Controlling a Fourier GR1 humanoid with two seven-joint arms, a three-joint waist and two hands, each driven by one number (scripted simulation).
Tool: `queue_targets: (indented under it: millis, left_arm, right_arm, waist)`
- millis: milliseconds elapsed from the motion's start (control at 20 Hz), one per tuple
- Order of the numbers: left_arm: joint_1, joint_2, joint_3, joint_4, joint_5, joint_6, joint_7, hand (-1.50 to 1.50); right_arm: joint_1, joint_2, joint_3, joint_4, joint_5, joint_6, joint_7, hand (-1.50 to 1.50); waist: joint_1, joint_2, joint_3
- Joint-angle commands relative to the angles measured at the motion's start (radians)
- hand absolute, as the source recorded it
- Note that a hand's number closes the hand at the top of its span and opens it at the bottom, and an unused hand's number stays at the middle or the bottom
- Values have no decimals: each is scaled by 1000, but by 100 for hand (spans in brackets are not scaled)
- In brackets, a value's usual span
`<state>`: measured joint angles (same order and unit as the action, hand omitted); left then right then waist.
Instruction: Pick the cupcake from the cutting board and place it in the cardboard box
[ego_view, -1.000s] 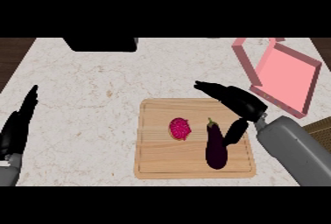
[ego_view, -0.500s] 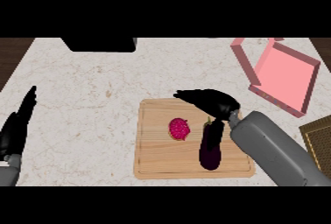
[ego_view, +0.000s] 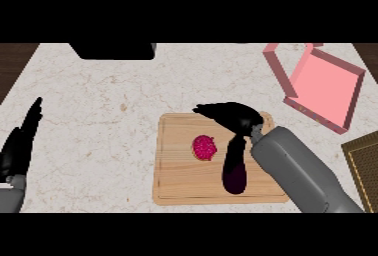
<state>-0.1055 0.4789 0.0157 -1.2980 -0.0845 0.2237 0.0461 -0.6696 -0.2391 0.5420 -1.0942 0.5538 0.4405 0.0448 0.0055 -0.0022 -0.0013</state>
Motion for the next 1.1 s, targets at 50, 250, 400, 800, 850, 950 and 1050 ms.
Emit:
queue_targets:
  millis: [50, 250, 400, 800, 850, 950, 1050]
  left_arm:
    - [56, -38, 13, -70, -30, 1, 7, 0]
    - [-26, -56, 15, -21, -72, 0, 54, 0]
    - [50, -32, 53, -87, -46, -50, 39, 0]
    - [38, -41, 113, -3, -56, -94, -39, 0]
    - [38, -61, 95, -41, -66, -82, -18, 0]
    - [25, -60, 100, -30, -73, -88, 6, 0]
    - [-30, -47, 129, 20, -64, -96, -5, 0]
  right_arm:
    - [-6, 37, -71, -41, 26, 85, 11, -150]
    - [62, 54, -69, -68, 58, 75, -51, -150]
    - [95, 105, -73, -120, 75, 83, -25, -150]
    - [112, 143, -84, -223, 135, 204, 60, -150]
    - [120, 152, -58, -138, 191, 131, 17, -150]
    - [188, 155, -42, -222, 204, 154, 86, -150]
    - [128, 197, -54, -108, 226, 157, 104, -150]
  waist:
    - [0, 1, 1]
    - [-5, 2, 1]
    - [-2, 1, 1]
    - [-4, 1, 1]
    - [-1, 2, 1]
    - [-5, 1, 1]
    - [-3, 3, 1]
